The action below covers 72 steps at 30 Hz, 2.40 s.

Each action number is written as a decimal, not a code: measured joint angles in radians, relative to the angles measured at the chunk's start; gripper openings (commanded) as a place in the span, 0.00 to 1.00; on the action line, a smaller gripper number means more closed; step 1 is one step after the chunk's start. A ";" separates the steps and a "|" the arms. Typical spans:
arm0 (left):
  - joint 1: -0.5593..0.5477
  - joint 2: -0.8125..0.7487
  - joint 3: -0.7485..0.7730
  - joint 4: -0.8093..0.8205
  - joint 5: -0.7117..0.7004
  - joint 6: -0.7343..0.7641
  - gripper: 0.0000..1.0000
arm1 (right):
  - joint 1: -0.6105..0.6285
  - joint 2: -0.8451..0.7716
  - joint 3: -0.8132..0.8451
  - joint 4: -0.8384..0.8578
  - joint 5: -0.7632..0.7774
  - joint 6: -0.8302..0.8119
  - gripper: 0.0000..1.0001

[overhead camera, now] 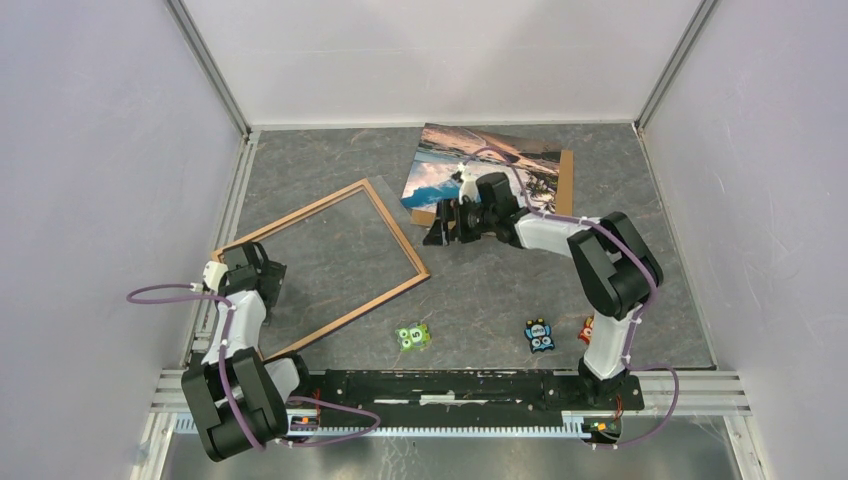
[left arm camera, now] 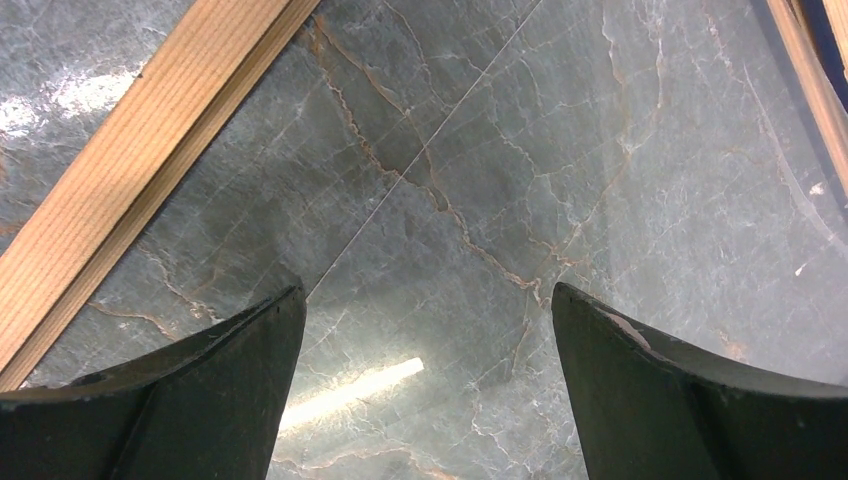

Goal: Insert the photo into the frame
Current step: Pick up the photo frame item at the center of the board, then place the photo frame item in the photo frame.

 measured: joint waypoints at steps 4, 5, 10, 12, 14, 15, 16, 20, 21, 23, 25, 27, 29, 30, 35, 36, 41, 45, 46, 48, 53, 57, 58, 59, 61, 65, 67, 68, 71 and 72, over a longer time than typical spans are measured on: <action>0.000 -0.001 0.000 0.000 0.000 0.000 1.00 | -0.045 0.051 0.089 -0.035 -0.024 -0.048 0.88; 0.000 -0.001 0.000 -0.001 0.000 0.001 1.00 | -0.045 0.067 0.103 -0.029 -0.044 -0.053 0.85; 0.000 -0.005 0.000 -0.001 0.004 0.002 1.00 | -0.026 0.161 0.130 0.028 -0.172 -0.032 0.80; 0.000 -0.002 0.000 0.000 0.008 0.002 1.00 | -0.018 0.212 0.153 0.042 -0.217 -0.011 0.78; 0.000 -0.001 0.002 0.000 0.010 0.002 1.00 | -0.013 0.243 0.167 0.069 -0.256 0.016 0.73; 0.000 -0.001 0.002 0.000 0.011 0.003 1.00 | -0.011 0.257 0.175 0.087 -0.275 0.036 0.72; 0.000 -0.001 0.002 0.000 0.011 0.003 1.00 | -0.008 0.267 0.182 0.103 -0.290 0.052 0.69; -0.005 -0.006 0.004 -0.002 0.011 0.013 1.00 | -0.007 0.289 0.220 0.132 -0.319 0.109 0.58; -0.007 -0.006 0.006 -0.003 0.011 0.016 1.00 | -0.007 0.294 0.234 0.145 -0.324 0.126 0.58; -0.010 -0.005 0.009 -0.004 0.018 0.018 1.00 | -0.008 0.308 0.260 0.180 -0.334 0.168 0.58; -0.011 -0.004 0.010 -0.006 0.032 0.019 1.00 | -0.006 0.327 0.292 0.200 -0.342 0.196 0.56; -0.014 0.000 0.013 -0.007 0.039 0.019 1.00 | 0.000 0.348 0.323 0.205 -0.342 0.212 0.46; -0.017 0.002 0.016 -0.007 0.044 0.020 1.00 | 0.008 0.369 0.348 0.203 -0.340 0.224 0.36; -0.018 0.003 0.017 -0.008 0.049 0.024 1.00 | 0.011 0.375 0.355 0.199 -0.338 0.223 0.28; -0.058 0.000 0.048 -0.073 0.051 0.068 1.00 | 0.014 0.381 0.396 0.089 -0.284 0.184 0.04; -0.086 -0.002 0.070 -0.101 0.036 0.082 1.00 | 0.014 0.380 0.406 0.067 -0.268 0.175 0.00; -0.262 -0.010 0.301 -0.209 -0.087 0.162 1.00 | 0.014 0.343 0.411 -0.009 -0.213 0.171 0.00; -0.329 -0.035 0.532 -0.231 -0.077 0.256 1.00 | 0.016 0.274 0.378 0.007 -0.203 0.226 0.00; -0.337 -0.038 0.595 -0.233 -0.045 0.282 1.00 | 0.016 0.246 0.356 0.028 -0.203 0.251 0.00; -0.351 -0.040 0.716 -0.235 0.038 0.322 1.00 | 0.020 0.190 0.320 0.069 -0.199 0.302 0.00; -0.412 -0.033 0.956 -0.172 0.362 0.342 1.00 | 0.062 0.111 0.314 0.169 -0.161 0.419 0.00; -0.452 -0.017 1.033 -0.051 0.593 0.324 1.00 | 0.131 0.098 0.372 0.212 -0.127 0.493 0.00; -0.467 -0.012 1.044 -0.012 0.658 0.311 1.00 | 0.158 0.098 0.396 0.223 -0.119 0.515 0.00; -0.477 -0.010 1.046 0.013 0.692 0.304 1.00 | 0.176 0.098 0.414 0.233 -0.113 0.526 0.00; -0.502 -0.008 1.047 0.061 0.767 0.277 1.00 | 0.213 0.098 0.452 0.242 -0.099 0.547 0.00; -0.555 -0.014 1.044 0.137 0.864 0.230 1.00 | 0.274 0.098 0.478 0.283 -0.072 0.588 0.00; -0.574 -0.024 1.031 0.157 0.880 0.225 1.00 | 0.285 0.108 0.478 0.305 -0.056 0.618 0.00; -0.584 -0.030 1.023 0.163 0.890 0.223 1.00 | 0.288 0.111 0.478 0.309 -0.053 0.620 0.00; -0.609 -0.039 0.999 0.182 0.893 0.220 1.00 | 0.288 0.137 0.478 0.328 -0.035 0.649 0.00; -0.619 -0.039 0.992 0.183 0.893 0.220 1.00 | 0.288 0.148 0.478 0.329 -0.030 0.655 0.00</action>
